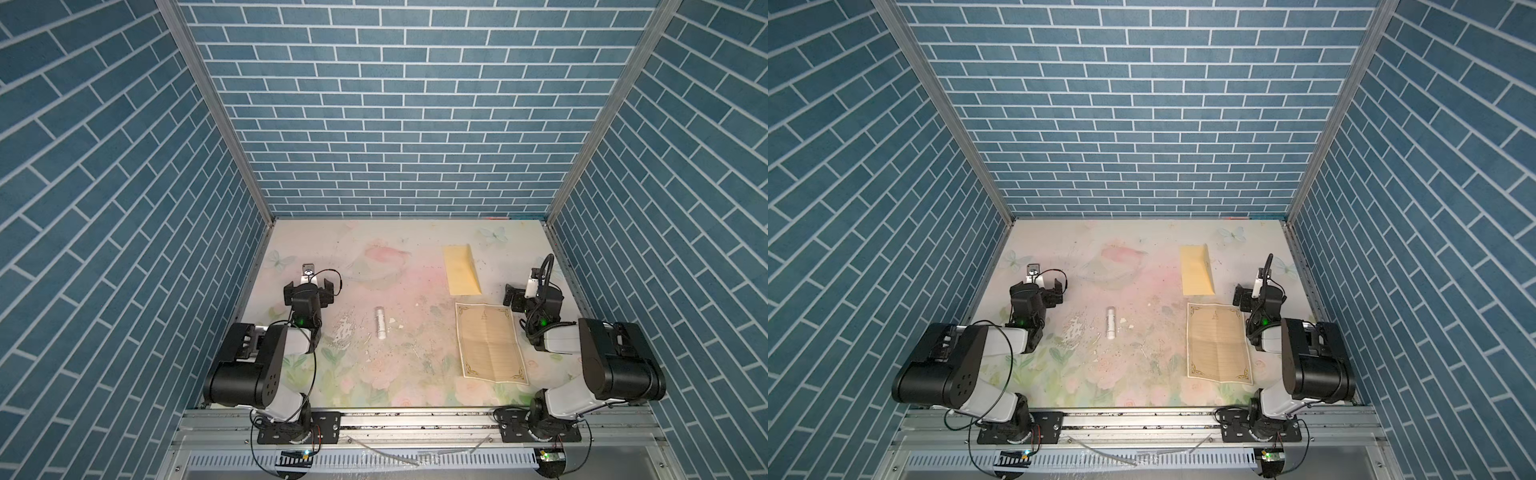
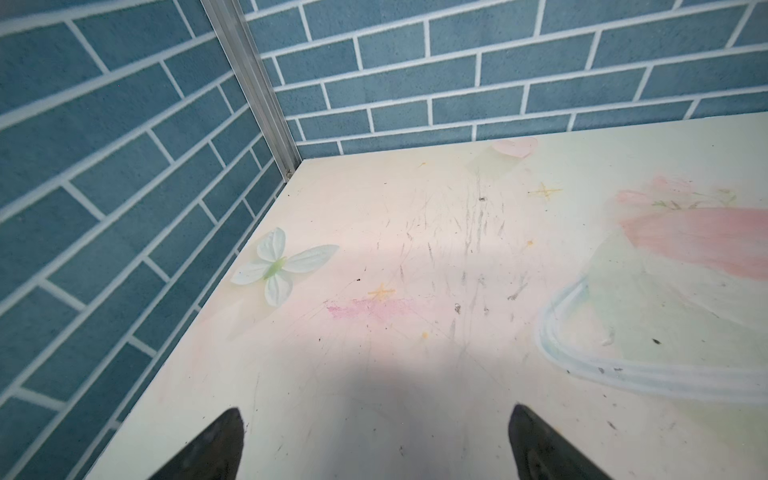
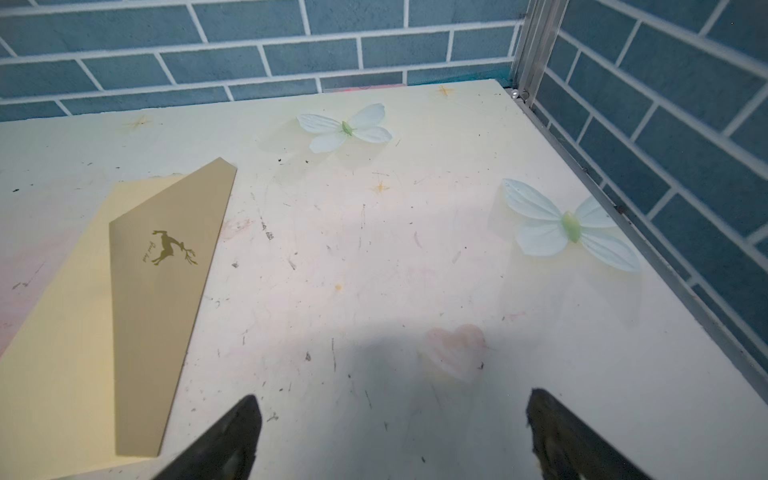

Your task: Place the letter into the envelope and seal it

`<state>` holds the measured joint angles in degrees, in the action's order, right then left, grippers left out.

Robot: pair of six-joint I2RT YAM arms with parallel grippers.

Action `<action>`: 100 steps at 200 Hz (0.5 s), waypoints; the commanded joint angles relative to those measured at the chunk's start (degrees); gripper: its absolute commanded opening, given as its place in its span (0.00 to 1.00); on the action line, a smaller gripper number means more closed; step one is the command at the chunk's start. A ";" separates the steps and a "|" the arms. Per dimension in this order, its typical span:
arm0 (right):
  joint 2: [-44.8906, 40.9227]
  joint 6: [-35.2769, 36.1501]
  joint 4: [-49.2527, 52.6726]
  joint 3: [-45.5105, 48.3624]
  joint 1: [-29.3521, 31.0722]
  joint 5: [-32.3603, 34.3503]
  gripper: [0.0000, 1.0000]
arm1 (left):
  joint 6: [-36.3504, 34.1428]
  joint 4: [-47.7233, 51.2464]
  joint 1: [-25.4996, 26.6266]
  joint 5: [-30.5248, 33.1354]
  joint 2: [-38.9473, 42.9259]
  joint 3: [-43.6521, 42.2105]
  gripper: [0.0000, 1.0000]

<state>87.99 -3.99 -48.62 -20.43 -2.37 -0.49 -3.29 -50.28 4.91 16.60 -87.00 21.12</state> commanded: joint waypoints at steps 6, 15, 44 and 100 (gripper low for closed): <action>0.28 1.62 -0.56 -2.25 -0.35 -0.21 0.99 | -0.31 0.17 0.19 -0.34 0.21 0.32 1.00; 0.33 1.61 -0.65 -2.26 -0.35 -0.30 0.99 | -0.31 0.18 0.19 -0.34 0.19 0.29 0.99; 0.34 1.62 -0.63 -2.25 -0.35 -0.30 0.99 | -0.31 0.36 0.19 -0.49 0.12 0.32 1.00; 0.43 1.45 -0.38 -2.37 -0.35 -0.21 0.99 | -0.32 0.45 0.19 -0.52 0.10 0.39 1.00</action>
<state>87.99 -4.01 -48.53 -20.43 -2.37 -0.49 -3.29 -50.28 4.91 16.53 -87.00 21.12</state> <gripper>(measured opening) 0.991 0.995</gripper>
